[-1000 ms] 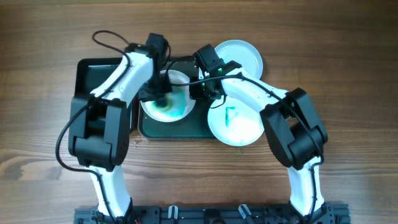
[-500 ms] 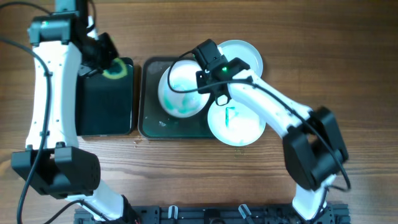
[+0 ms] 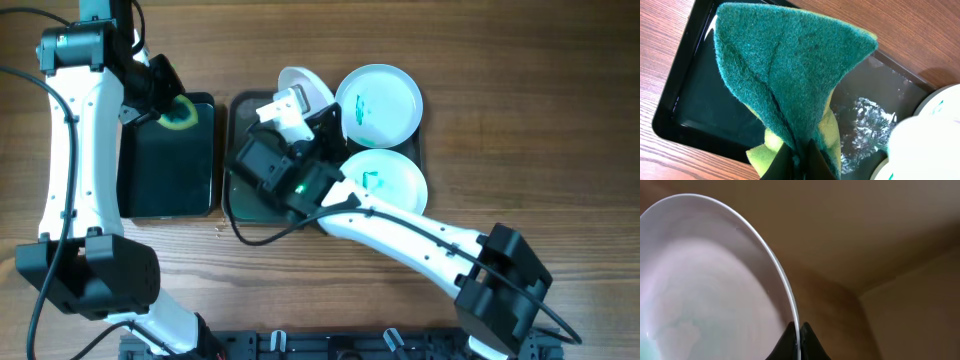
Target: Clean dirty plates on tray and stack at the side
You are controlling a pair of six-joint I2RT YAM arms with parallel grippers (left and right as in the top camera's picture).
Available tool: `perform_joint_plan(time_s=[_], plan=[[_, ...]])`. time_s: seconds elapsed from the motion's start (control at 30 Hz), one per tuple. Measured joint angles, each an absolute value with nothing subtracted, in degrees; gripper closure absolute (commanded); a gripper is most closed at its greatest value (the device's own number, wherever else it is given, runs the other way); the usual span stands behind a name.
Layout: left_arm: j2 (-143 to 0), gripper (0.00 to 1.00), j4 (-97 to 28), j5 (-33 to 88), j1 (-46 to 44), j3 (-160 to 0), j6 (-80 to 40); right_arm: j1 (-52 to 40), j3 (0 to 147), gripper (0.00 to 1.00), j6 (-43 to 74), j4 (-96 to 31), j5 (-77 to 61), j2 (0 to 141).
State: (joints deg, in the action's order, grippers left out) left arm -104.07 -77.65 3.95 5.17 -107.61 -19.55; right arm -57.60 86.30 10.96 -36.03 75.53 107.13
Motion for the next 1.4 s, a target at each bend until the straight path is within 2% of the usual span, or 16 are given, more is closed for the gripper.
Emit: perform_joint_plan(time_s=[0.1,0.2,0.3,0.43,0.53,0.7,0.8,0.97,1.07,1.27,1.3,1.37,1.4], plan=[[-104.1,0.96,-77.6,3.9,5.2,-107.6,-19.6,-58.4,86.3,0.96,10.6,-35.5,81.2,107.1],[-104.1,0.96,-77.6,3.9,5.2,-107.6,-19.6,-58.3,86.3,0.96,8.9,-35.7,76.5,107.1],[-104.1,0.96,-77.6,3.9,5.2,-107.6,-19.6,-57.9,86.3,0.96,9.6,-37.2,63.6,107.1],[-104.1,0.96,-77.6,3.9,4.9,-107.6,-19.6,-52.6,86.3,0.96,14.7,-40.3,36.1,105.3],[-104.1,0.96,-77.6,3.9,3.6,-107.6,-19.6,-44.3,86.3,0.96,16.8,-41.3,18.3,100.6],[-104.1,0.96,-77.2,3.9,-0.6,-107.6,-19.6,-18.7,86.5,0.96,21.7,-49.5,-0.8,90.8],[-104.1,0.96,-76.6,3.9,-2.6,-107.6,-19.6,-3.7,85.3,0.96,22.9,-53.3,-4.4,90.7],[-104.1,0.96,-76.3,3.9,-4.4,-107.6,-19.6,12.1,75.4,0.96,23.6,-49.3,-5.6,90.7],[-104.1,0.96,-76.2,3.9,-5.4,-107.6,-19.6,16.5,67.6,0.96,23.8,-42.5,-5.8,90.7],[-104.1,0.96,-76.1,3.9,-5.7,-107.6,-19.6,17.1,53.2,0.96,24.7,-25.1,-1.2,91.6],[-104.1,0.96,-76.1,3.9,-5.7,-107.6,-19.6,17.1,51.5,0.94,24.7,-22.7,-0.1,92.8],[-104.1,0.96,-76.1,3.9,-5.7,-107.6,-19.6,17.1,50.5,0.59,24.4,-20.3,1.4,95.3],[-104.1,0.96,-76.1,3.9,-5.7,-107.6,-19.6,17.1,50.5,0.56,24.3,-19.6,1.6,96.2]])
